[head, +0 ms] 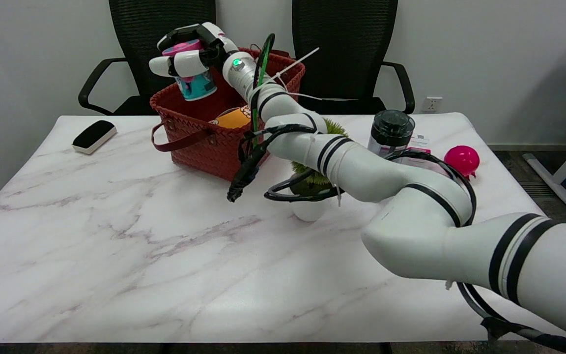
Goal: Place the pink gum jar into the brown storage basket.
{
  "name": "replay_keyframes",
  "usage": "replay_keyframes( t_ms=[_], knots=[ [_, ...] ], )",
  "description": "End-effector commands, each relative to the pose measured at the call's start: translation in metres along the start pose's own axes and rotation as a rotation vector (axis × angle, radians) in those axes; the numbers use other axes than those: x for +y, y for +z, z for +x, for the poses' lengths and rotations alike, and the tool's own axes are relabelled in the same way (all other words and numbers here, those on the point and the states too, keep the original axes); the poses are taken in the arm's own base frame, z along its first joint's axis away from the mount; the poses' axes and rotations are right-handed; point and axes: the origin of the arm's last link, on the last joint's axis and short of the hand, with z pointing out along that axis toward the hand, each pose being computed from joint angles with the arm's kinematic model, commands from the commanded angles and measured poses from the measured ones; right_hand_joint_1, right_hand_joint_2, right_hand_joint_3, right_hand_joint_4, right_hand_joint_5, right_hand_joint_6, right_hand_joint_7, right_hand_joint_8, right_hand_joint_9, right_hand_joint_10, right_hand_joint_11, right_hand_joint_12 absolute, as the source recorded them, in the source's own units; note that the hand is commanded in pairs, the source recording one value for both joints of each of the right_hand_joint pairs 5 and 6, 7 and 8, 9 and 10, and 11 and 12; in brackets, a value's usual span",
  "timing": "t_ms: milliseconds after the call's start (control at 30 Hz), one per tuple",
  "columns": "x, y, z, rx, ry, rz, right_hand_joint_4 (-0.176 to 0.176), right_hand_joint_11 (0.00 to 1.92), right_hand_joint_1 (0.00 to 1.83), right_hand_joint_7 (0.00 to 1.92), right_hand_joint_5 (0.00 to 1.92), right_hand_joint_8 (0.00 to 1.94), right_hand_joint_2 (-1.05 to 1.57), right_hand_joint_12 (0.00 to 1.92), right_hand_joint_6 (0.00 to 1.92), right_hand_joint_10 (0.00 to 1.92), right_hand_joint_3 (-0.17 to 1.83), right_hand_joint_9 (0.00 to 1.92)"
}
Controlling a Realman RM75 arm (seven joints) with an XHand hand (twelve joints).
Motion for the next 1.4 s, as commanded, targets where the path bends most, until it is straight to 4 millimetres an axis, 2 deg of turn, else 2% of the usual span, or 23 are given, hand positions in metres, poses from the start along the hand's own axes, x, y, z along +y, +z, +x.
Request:
replay_keyframes(
  t_ms=[33,333,567,700,800,833,900,1000,1067,1167,1267,1400],
  knots=[
    [0.043,-0.001,0.012,0.055,0.048,-0.185,0.000,0.97,1.23,1.27,0.97,1.27,1.22,0.97,0.97,1.21,0.50,1.21],
    [0.062,-0.009,0.017,0.075,0.042,-0.233,0.000,1.04,1.20,1.30,1.05,1.30,1.33,1.04,1.05,1.25,0.58,1.25],
    [0.064,-0.011,0.005,0.055,0.037,-0.229,0.000,1.03,1.18,1.30,1.06,1.30,1.34,1.03,1.06,1.21,0.61,1.21],
    [0.058,-0.010,-0.001,0.038,0.021,-0.209,0.000,0.95,1.20,1.20,1.04,1.20,1.21,0.95,1.04,0.99,0.67,0.99],
    [0.054,-0.009,-0.003,0.028,0.005,-0.195,0.000,0.78,1.23,1.09,1.03,1.09,1.06,0.78,1.03,0.64,0.82,0.64],
    [0.052,-0.008,-0.004,0.027,0.002,-0.190,0.000,0.65,1.25,1.03,1.02,1.03,0.96,0.65,1.02,0.47,0.92,0.47],
    [0.050,-0.008,-0.005,0.022,-0.007,-0.183,0.000,0.46,1.27,0.95,1.00,0.95,0.85,0.46,1.00,0.40,1.01,0.40],
    [0.047,-0.007,-0.006,0.016,-0.019,-0.171,0.000,0.35,1.26,0.71,0.93,0.71,0.60,0.35,0.93,0.31,1.09,0.31],
    [0.044,-0.007,-0.008,0.011,-0.027,-0.159,0.000,0.31,1.25,0.43,0.81,0.43,0.34,0.31,0.81,0.27,1.09,0.27],
    [0.041,-0.006,-0.008,0.009,-0.037,-0.144,0.000,0.28,1.23,0.34,0.52,0.34,0.11,0.28,0.52,0.23,1.06,0.23],
    [0.038,-0.008,-0.009,0.007,-0.047,-0.119,0.000,0.26,1.21,0.26,0.13,0.26,-0.03,0.26,0.13,0.21,1.03,0.21],
    [0.034,-0.011,-0.006,0.015,-0.055,-0.080,0.000,0.25,1.20,0.19,0.00,0.19,-0.03,0.25,0.00,0.18,0.96,0.18]
  ],
)
